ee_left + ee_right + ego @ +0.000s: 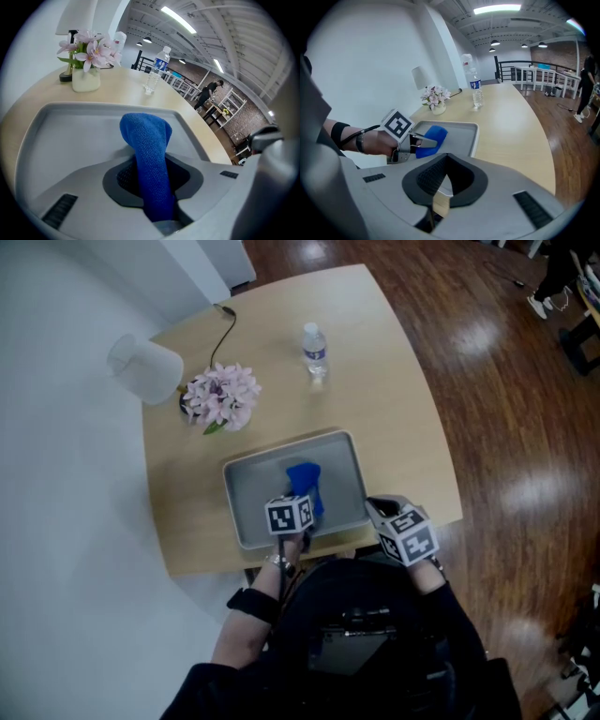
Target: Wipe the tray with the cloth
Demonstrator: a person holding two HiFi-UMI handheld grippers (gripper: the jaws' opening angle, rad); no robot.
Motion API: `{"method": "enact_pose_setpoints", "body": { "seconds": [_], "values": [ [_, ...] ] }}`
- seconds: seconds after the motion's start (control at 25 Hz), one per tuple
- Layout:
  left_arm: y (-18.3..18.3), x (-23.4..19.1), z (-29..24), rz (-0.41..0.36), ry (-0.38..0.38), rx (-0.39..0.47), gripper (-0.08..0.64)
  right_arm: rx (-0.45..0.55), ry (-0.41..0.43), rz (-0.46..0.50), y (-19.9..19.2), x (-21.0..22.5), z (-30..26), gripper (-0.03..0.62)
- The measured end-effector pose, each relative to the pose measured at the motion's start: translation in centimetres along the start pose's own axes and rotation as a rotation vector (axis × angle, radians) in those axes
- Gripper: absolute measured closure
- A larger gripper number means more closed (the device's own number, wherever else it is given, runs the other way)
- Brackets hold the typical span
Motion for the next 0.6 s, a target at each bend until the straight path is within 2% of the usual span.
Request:
{"method": "enact_pose_setpoints", "body": {
  "seconds": [0.24,0.6],
  "values": [
    [-5.7,2.3,2.1,-0.014,-0.046,-0.045,0.443,0.004,0.002,0.02,-0.4,-1.5,0.3,0.588],
    [-6.1,2.5,2.0,-0.04,-0.054,-0.071,0.444,0.013,-0.001,0.019,-0.6,-1.8,0.3,0.588]
  ]
}}
Point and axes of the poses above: the fingertips, and each gripper's own axes: z backward along the fingers, x to its right, y out of its top, the point moved 4 cm from there along z, backward along the fingers, and after that the axes turned 11 degrees about -y, right-handed, at the moved point
